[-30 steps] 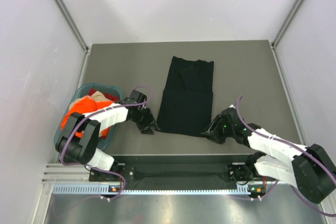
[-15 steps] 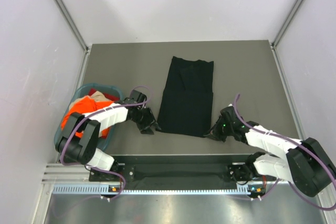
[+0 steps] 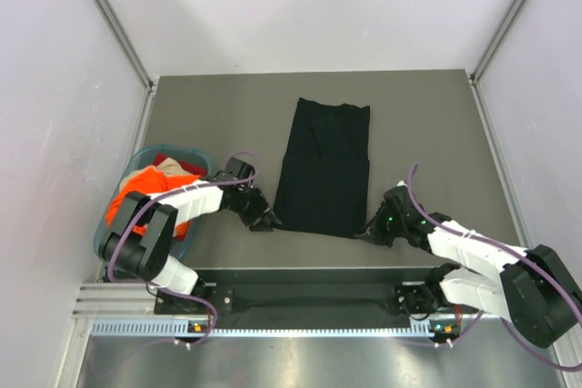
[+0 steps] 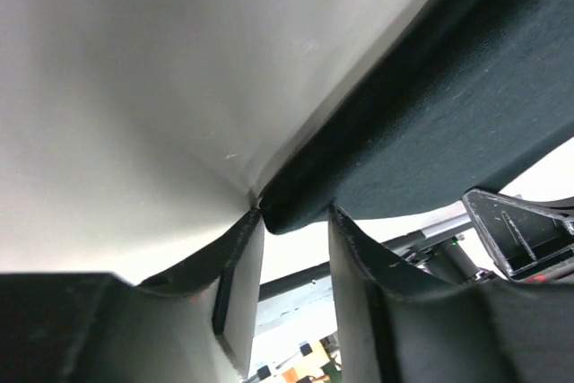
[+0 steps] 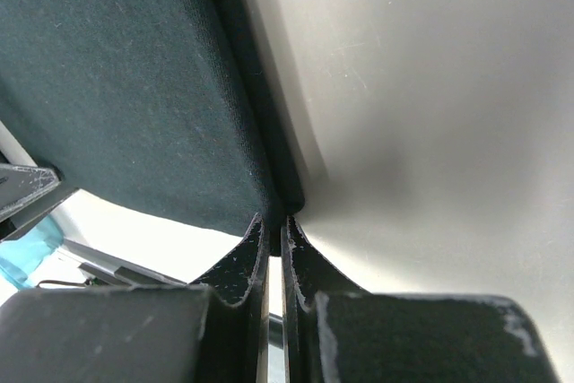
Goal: Fold and stack the t-shirts
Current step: Fold the tshirt
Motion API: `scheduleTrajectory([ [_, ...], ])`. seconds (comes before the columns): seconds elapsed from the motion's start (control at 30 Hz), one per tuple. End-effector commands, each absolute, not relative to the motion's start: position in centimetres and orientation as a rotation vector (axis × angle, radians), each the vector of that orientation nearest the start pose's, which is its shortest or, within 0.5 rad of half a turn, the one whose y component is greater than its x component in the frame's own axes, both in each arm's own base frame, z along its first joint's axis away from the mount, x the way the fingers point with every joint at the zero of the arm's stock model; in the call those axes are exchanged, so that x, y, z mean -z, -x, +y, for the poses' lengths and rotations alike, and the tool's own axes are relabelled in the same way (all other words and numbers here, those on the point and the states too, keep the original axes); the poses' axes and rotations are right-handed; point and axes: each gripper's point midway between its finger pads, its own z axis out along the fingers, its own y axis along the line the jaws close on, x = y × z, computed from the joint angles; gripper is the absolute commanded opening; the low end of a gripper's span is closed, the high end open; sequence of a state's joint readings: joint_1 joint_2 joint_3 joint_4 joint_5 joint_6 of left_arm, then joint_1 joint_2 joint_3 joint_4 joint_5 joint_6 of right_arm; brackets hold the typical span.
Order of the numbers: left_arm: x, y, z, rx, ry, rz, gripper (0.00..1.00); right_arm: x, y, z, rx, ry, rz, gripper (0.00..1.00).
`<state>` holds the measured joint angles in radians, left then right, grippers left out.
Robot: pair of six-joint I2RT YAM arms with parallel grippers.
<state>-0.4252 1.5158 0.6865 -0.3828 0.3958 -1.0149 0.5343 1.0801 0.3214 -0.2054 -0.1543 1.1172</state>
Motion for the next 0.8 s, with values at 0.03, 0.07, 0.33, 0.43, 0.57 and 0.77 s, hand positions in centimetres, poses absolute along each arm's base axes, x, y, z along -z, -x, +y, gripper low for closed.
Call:
scheduleTrajectory([
  [0.03, 0.4, -21.0, -19.4, 0.72, 0.85, 2.907, 0.38, 1.0, -15.3, 14.8, -0.564, -0.725, 2.725, 0.0],
  [0.07, 0.4, -21.2, -19.6, 0.731, 0.85, 2.906, 0.35, 1.0, -15.3, 14.8, -0.566, -0.724, 2.722, 0.0],
  [0.33, 1.8, -21.5, -18.5, 0.643, 0.841, 2.877, 0.0, 1.0, -15.6, 15.1, -0.573, -0.684, 2.728, 0.0],
  [0.43, 1.3, -22.1, -18.0, 0.61, 0.783, 2.851, 0.0, 0.8, -15.8, 15.1, -0.564, -0.629, 2.739, 0.0],
  [0.57, -0.2, -22.1, -17.1, 0.56, 0.703, 2.81, 0.0, -0.1, -16.2, 15.1, -0.572, -0.529, 2.717, 0.0],
  [0.77, -2.8, -19.9, -17.5, 0.599, 0.616, 2.799, 0.0, -1.7, -15.2, 15.8, -0.654, -0.439, 2.698, 0.0],
])
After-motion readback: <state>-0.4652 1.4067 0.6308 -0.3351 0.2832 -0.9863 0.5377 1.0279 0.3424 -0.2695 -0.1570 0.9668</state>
